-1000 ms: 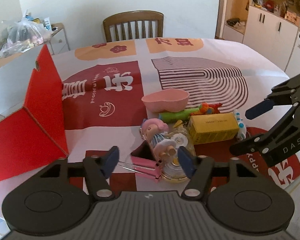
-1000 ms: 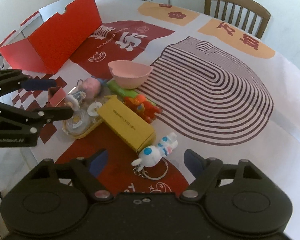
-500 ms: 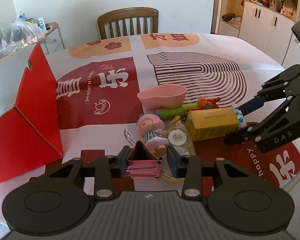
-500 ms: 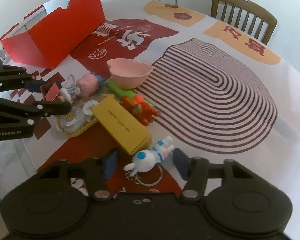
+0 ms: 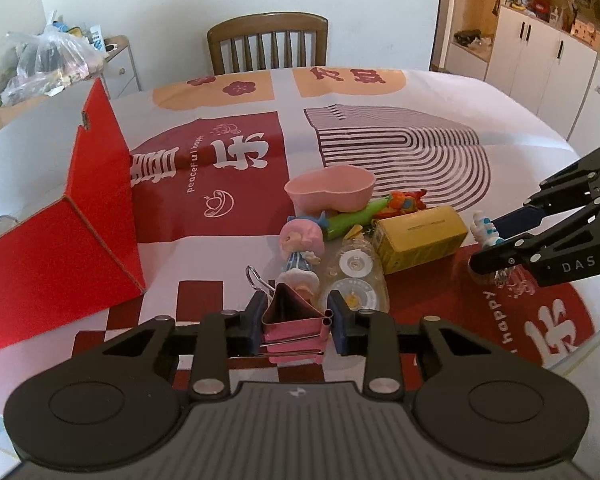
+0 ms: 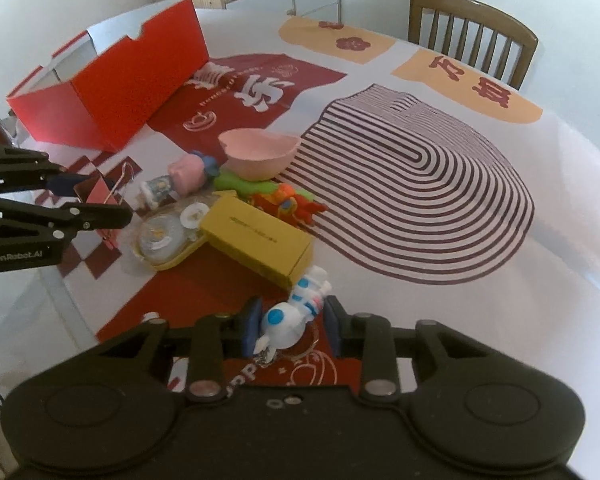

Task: Organize rigid objects
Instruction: 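Grasp the white astronaut keychain with the right tool while the left tool lifts the clip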

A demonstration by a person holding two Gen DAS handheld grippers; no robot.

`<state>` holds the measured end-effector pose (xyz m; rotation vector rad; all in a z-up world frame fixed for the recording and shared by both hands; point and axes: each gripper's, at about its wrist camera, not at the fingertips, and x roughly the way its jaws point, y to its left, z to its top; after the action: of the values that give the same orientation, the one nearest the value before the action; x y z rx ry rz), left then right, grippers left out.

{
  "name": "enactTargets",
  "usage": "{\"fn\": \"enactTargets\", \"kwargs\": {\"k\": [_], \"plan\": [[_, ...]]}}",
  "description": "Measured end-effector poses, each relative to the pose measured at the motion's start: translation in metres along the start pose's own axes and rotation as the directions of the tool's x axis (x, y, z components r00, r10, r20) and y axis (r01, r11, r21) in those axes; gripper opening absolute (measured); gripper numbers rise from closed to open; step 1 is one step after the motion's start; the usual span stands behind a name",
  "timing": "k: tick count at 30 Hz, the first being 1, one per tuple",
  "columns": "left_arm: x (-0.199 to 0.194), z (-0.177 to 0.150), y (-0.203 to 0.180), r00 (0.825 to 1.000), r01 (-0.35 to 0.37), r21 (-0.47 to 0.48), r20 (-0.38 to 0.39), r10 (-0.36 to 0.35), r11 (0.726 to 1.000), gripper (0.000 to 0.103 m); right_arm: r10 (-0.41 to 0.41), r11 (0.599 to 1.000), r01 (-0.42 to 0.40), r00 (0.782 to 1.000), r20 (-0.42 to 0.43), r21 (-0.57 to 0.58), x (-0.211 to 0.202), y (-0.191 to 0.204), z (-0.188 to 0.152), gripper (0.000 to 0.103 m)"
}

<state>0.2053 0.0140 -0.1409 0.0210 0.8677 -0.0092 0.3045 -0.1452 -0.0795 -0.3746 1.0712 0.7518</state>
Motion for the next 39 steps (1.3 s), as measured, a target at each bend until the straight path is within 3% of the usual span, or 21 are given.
{"fn": "enactTargets", "kwargs": {"k": [23, 39], "plan": [[-0.077, 0.023, 0.024, 0.998, 0.046, -0.139, 0.041, -0.041, 0.989, 0.032, 0.038, 0.999, -0.039, 0.996, 0.083, 0.005, -0.082, 0.054, 0.029, 0.032], [-0.117, 0.044, 0.096, 0.995, 0.013, -0.198, 0.104, 0.007, 0.98, 0.032, 0.11, 0.991, -0.096, 0.981, 0.159, -0.096, -0.091, 0.125, 0.108, 0.032]]}}
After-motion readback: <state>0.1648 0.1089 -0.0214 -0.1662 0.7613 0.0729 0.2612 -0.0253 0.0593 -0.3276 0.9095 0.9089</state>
